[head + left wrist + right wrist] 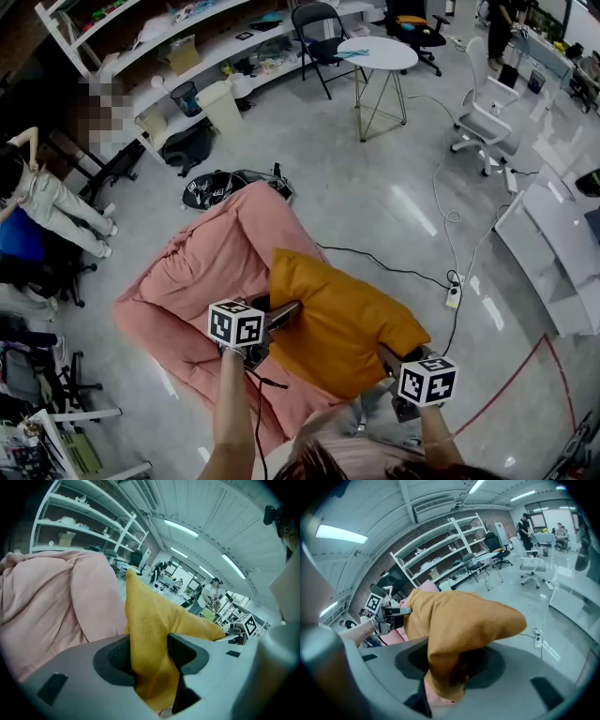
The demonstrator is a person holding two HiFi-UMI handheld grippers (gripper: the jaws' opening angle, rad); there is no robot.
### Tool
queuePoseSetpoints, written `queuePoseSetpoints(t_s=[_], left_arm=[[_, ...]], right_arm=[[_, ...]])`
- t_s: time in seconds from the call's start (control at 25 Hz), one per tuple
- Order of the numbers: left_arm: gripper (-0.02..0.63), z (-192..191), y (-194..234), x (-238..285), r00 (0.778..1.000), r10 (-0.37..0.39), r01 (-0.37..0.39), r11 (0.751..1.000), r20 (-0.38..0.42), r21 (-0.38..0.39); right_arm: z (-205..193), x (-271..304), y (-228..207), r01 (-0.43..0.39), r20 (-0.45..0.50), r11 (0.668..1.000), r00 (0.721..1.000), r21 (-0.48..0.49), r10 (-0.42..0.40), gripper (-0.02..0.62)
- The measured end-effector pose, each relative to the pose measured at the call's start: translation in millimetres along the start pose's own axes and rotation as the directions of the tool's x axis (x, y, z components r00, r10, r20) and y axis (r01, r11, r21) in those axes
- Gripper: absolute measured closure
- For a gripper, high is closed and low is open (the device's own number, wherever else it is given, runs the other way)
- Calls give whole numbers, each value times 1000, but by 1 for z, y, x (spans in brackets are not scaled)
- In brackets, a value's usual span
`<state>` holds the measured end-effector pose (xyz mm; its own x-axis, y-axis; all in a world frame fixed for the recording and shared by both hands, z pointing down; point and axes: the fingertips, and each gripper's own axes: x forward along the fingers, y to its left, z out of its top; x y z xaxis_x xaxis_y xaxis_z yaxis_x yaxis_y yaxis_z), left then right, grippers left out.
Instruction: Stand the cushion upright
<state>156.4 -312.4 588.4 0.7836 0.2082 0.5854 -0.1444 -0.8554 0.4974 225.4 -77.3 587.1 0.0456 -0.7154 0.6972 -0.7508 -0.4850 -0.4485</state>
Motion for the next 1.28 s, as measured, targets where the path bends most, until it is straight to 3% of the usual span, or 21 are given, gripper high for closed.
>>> queuePoseSetpoints(t_s=[0.64, 1.28], left_arm=[[385, -21, -45, -30, 989, 134, -134, 991, 60, 0], [393, -51, -68, -69, 941, 314, -306, 949, 126, -80]], right_arm=[[-20, -20, -14, -67, -49, 997, 997, -33, 65, 413], [-24, -19, -11, -187, -144, 974, 975, -131, 168, 426]])
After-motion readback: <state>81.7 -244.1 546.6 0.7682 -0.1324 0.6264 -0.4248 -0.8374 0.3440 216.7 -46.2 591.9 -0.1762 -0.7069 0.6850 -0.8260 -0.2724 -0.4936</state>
